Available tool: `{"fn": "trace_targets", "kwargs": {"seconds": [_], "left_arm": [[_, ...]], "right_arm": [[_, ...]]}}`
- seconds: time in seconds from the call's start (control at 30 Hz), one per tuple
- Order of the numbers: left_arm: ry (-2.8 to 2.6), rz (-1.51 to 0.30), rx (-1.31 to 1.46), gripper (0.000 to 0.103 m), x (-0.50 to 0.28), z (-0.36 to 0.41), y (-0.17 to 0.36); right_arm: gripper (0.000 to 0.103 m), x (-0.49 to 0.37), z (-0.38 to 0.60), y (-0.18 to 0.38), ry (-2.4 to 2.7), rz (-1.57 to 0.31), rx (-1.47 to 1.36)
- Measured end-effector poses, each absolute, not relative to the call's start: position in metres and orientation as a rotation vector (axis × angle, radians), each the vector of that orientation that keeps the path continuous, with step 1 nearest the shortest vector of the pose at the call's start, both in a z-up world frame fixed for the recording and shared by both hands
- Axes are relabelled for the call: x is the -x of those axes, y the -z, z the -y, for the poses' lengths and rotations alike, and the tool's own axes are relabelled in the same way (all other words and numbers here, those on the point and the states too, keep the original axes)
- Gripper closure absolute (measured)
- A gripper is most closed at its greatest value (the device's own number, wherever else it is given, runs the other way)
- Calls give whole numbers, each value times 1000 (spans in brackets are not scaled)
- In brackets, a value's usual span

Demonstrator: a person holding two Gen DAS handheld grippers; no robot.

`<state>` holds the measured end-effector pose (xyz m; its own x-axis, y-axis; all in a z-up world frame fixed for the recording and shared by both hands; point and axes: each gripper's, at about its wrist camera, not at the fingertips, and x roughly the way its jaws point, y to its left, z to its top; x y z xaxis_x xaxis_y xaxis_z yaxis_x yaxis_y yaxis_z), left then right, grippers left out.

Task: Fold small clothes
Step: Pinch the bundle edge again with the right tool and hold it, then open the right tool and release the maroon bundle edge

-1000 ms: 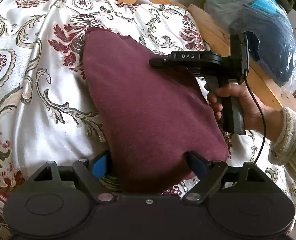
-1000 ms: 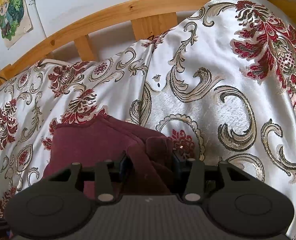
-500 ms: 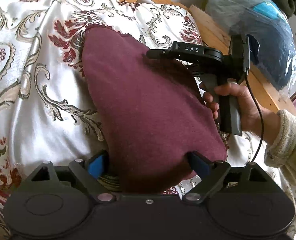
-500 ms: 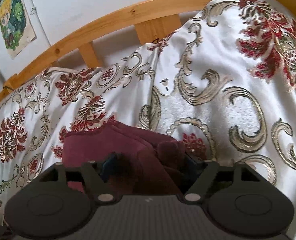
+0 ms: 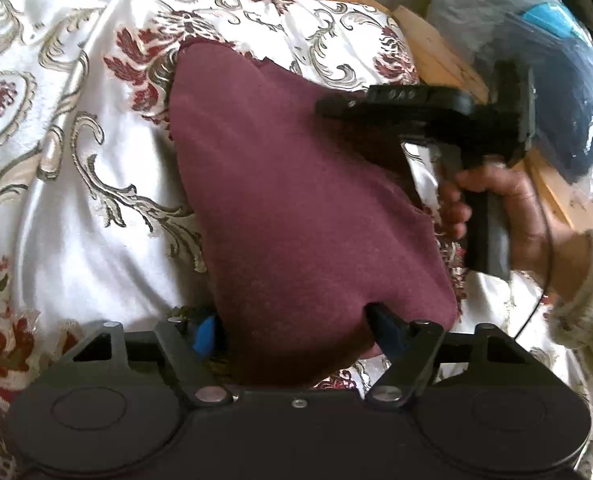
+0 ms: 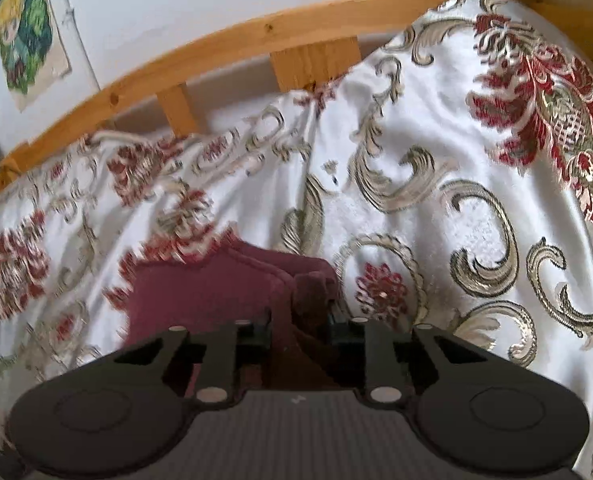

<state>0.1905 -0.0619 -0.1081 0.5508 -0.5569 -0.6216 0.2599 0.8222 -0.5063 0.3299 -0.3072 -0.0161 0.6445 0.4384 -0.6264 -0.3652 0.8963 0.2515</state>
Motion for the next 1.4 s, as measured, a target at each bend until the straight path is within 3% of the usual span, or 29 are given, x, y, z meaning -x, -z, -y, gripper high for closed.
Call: {"fn": "trace_targets", "kwargs": {"seconds": [0.13, 0.23, 0.47, 0.7, 0.87, 1.17, 1.4], "left_arm": [[467, -842, 345, 43, -184, 66, 99], [453, -846, 384, 48, -185, 60, 92], [352, -775, 374, 50, -191, 37, 50], [247, -708, 362, 50, -212, -11, 16], [182, -690, 313, 50, -226, -45, 10], [162, -765, 299, 48, -251, -60, 47], [173, -789, 346, 42, -253, -70, 64]], "right_arm": [[79, -318, 295, -6, -472, -715, -71], [80, -309, 286, -25, -478, -699, -69], [80, -305, 248, -73, -526, -625, -46], [81, -353, 196, -95, -578, -579, -88], [81, -391, 158, -85, -619, -594, -111], [80, -425, 149, -22, -564, -643, -137], [71, -434, 154, 4, -508, -648, -85]]}}
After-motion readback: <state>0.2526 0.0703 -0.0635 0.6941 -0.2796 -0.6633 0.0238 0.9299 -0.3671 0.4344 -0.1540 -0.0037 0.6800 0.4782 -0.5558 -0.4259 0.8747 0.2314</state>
